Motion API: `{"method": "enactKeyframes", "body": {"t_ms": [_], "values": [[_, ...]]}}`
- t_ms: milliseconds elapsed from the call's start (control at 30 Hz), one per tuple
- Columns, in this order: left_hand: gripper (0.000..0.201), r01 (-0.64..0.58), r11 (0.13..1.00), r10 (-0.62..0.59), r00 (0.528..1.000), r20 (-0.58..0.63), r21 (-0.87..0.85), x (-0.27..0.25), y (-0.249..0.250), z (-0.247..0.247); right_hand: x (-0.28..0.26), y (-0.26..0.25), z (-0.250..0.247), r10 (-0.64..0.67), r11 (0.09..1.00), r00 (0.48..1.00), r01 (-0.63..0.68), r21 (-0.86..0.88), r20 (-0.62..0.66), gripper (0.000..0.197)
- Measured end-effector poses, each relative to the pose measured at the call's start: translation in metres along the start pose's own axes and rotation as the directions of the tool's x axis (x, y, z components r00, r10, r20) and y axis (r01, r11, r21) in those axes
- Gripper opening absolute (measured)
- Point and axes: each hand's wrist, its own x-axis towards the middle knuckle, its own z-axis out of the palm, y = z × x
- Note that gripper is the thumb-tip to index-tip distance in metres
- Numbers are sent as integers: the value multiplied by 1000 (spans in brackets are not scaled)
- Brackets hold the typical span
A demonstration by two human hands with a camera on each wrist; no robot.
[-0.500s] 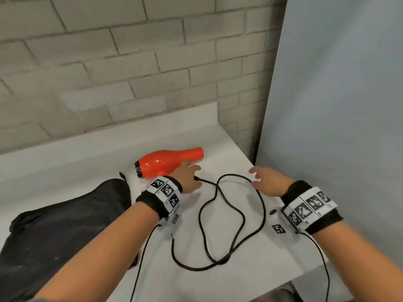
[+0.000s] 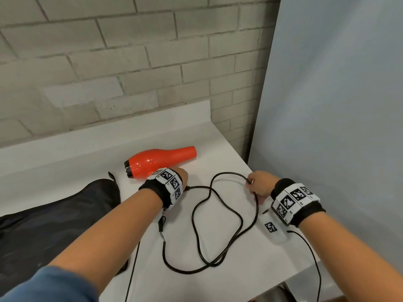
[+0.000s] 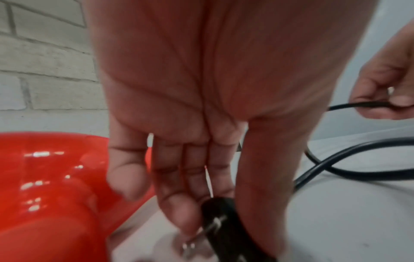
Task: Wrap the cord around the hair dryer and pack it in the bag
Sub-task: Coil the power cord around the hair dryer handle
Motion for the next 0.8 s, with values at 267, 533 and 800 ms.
{"method": "enactKeyframes", "body": {"t_ms": [267,533,800], "values": [[23,-258,812,-6,893,-449,-523,-84,20,-27,-20,-12,-8,-138,895,927,268,358,-348,11],[41,-490,617,27,795,-606,-616,-101,46,-36,-39,-42,-8,-387,825,887,454,336,-251,12],[24,-520,476,-39,793,-608,-709,-103,27,-37,-35,-26,-8,-273,945,948,297,139,-164,19]]}}
